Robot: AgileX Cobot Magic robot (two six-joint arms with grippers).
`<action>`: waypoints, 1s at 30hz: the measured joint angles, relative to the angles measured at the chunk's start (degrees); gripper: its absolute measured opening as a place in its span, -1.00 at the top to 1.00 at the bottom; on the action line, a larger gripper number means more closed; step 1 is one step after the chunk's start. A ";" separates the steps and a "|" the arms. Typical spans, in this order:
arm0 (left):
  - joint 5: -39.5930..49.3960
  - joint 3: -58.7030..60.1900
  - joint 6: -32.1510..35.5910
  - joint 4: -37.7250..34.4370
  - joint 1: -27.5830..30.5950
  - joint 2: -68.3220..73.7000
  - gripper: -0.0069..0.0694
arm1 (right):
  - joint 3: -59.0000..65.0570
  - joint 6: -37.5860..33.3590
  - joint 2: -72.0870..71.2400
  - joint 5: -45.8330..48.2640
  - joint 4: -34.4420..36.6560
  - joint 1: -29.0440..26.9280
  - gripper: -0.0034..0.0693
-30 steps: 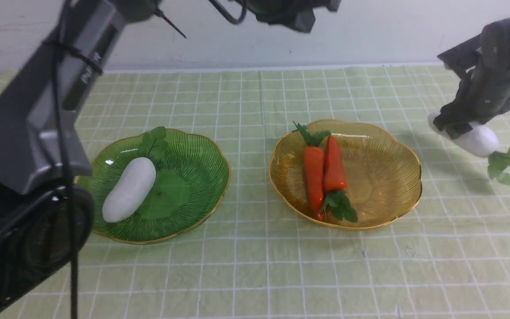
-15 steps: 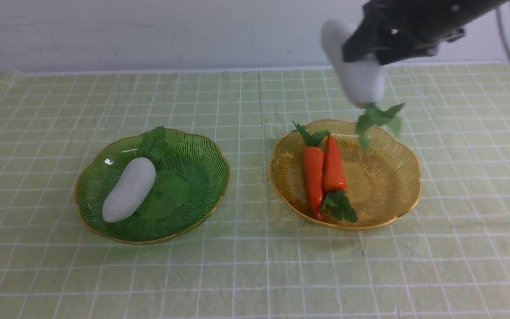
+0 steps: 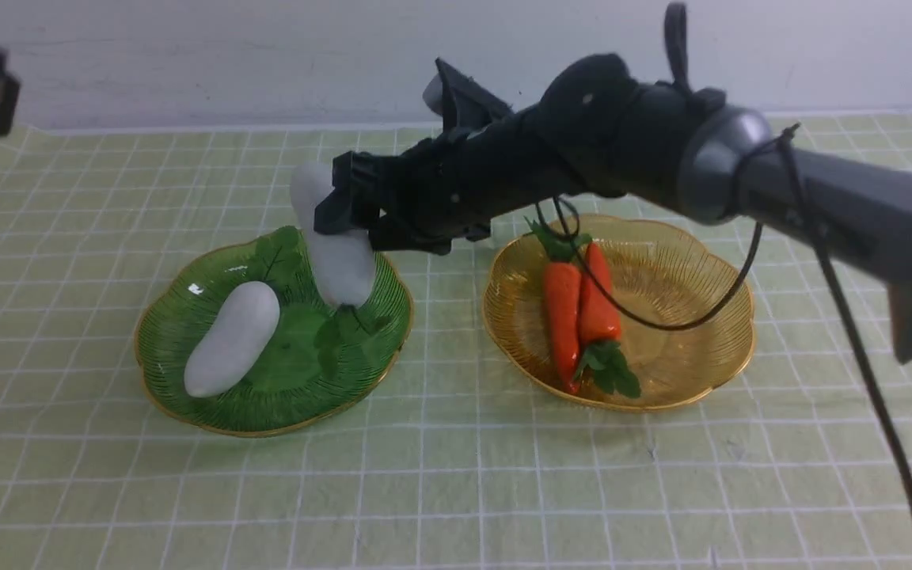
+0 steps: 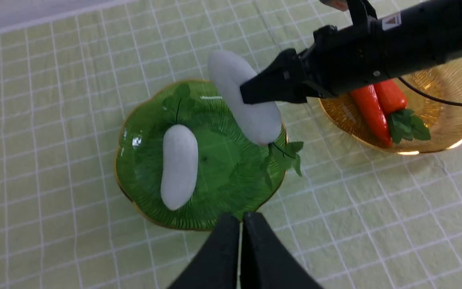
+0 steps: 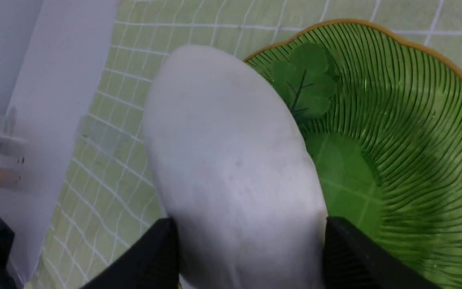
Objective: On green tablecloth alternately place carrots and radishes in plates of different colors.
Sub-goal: 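Pick up the vegetable and place it in the green plate with the right gripper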
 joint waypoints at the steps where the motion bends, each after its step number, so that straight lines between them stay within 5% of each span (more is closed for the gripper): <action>1: 0.00 0.41 0.00 0.00 0.00 -0.93 0.84 | 0.00 -0.07 0.16 -0.11 0.25 0.00 -0.35; 5: 0.05 7.06 -3.19 1.48 0.00 -9.60 0.84 | 0.00 -1.30 1.65 -1.31 2.74 0.05 -0.72; 12: 0.05 11.72 -4.67 2.49 0.00 -19.09 0.84 | -1.12 -2.72 -0.24 3.84 3.01 -2.00 -0.77; 17: 0.05 14.45 -5.18 2.49 0.00 -23.85 0.84 | -6.95 -3.22 -5.41 16.40 0.81 -8.31 -0.28; 20: 0.11 17.16 -5.77 2.83 0.00 -26.78 0.84 | -12.46 -3.41 -12.97 27.09 -3.52 -14.72 0.54; 22: 0.11 18.79 -6.78 3.28 0.00 -27.82 0.84 | -14.10 -2.57 -17.44 29.54 -6.84 -17.76 0.81; 26: 0.18 21.86 -8.27 3.77 0.00 -28.12 0.84 | -14.03 -0.69 -25.34 30.93 -14.93 -20.03 0.92; 30: -0.50 26.35 -9.22 3.76 0.00 -28.12 0.84 | -10.21 4.69 -38.07 32.26 -32.93 -20.39 0.94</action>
